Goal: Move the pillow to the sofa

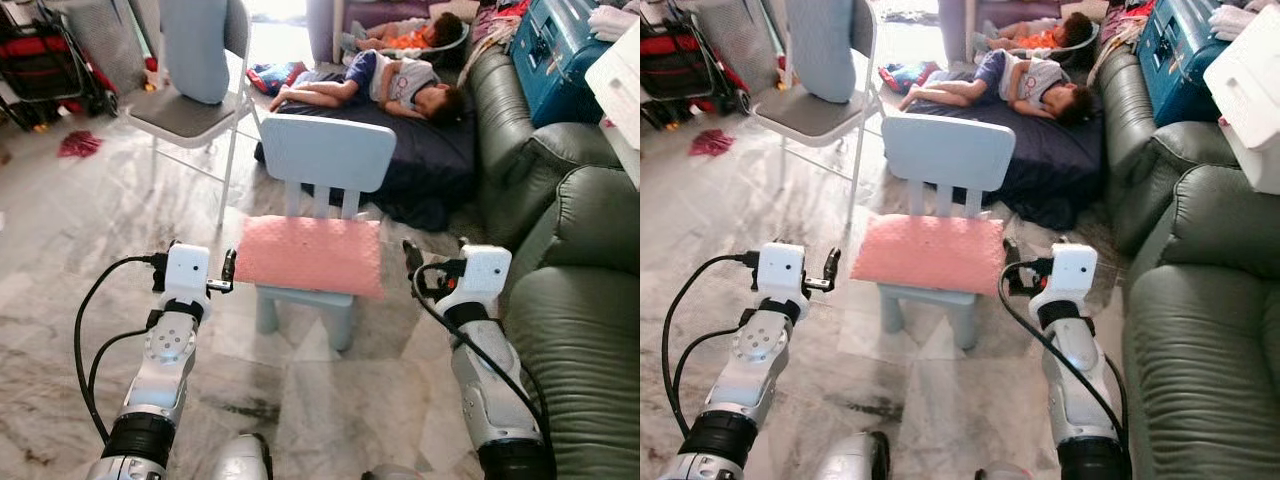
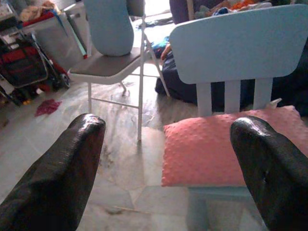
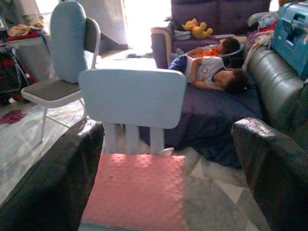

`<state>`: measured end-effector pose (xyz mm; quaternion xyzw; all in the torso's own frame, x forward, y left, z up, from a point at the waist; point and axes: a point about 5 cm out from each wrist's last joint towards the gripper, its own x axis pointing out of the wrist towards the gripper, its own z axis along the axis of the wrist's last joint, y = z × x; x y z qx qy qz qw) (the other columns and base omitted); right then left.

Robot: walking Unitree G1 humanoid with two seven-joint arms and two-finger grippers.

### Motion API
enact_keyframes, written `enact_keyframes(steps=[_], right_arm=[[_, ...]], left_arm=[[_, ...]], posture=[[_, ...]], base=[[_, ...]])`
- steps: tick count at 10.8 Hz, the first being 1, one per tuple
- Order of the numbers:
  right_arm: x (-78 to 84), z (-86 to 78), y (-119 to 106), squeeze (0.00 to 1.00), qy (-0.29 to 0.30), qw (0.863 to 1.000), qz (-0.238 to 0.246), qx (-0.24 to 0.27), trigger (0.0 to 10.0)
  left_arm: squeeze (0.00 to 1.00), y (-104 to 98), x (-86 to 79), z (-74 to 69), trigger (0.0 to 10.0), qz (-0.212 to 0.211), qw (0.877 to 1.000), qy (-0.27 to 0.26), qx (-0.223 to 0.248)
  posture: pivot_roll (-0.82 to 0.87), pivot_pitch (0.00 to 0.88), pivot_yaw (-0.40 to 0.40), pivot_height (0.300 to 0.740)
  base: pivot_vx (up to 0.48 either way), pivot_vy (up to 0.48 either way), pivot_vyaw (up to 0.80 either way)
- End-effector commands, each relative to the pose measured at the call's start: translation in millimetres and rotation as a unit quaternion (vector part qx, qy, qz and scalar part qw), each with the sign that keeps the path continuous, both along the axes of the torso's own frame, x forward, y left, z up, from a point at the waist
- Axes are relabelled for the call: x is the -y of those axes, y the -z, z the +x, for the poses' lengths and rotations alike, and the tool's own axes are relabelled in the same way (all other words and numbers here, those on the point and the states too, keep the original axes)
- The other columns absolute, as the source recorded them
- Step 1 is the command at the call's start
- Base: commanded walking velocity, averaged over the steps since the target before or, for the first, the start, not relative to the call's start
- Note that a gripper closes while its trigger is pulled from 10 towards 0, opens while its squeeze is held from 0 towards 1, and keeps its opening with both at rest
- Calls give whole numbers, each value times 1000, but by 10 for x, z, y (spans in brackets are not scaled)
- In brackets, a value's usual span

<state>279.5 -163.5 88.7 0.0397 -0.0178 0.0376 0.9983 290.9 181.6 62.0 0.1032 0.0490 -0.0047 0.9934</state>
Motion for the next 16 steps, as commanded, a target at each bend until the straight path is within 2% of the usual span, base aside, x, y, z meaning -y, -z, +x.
enact_keyframes(steps=[1, 4, 10, 12, 14, 16], right_arm=[[-47, 27, 9, 0, -11, 1000, 1, -7, 10000], [-59, 44, 9, 0, -15, 1000, -4, -9, 10000], [-33, 50, 19, 0, -13, 1000, -11, -12, 10000], [-34, 57, 21, 0, -13, 1000, -12, -14, 10000], [-41, 51, 26, 0, -15, 1000, -14, -13, 10000], [-26, 44, 43, 0, -15, 1000, -17, -16, 10000]], left_arm=[[0, -24, -43, -12, 10000, -8, 1000, -10, 5], [0, -15, -24, -33, 10000, 1, 1000, 5, 5], [0, -24, 72, -19, 10000, -6, 1000, 25, 6], [0, -15, 86, -30, 10000, -7, 1000, 28, 4], [0, -4, 73, -24, 10000, -19, 1000, 21, -2], [0, 15, 50, -15, 10000, -25, 1000, 11, -10]], posture=[[-22, 81, -25, 740], [-20, 85, -32, 740], [-30, 86, -38, 740], [-29, 86, -39, 740], [-30, 85, -40, 740], [-32, 86, -40, 740]], base=[[266, 401, 0], [291, 378, 0], [441, 0, -68], [465, 0, -800], [459, 0, -213], [315, 364, 0]])
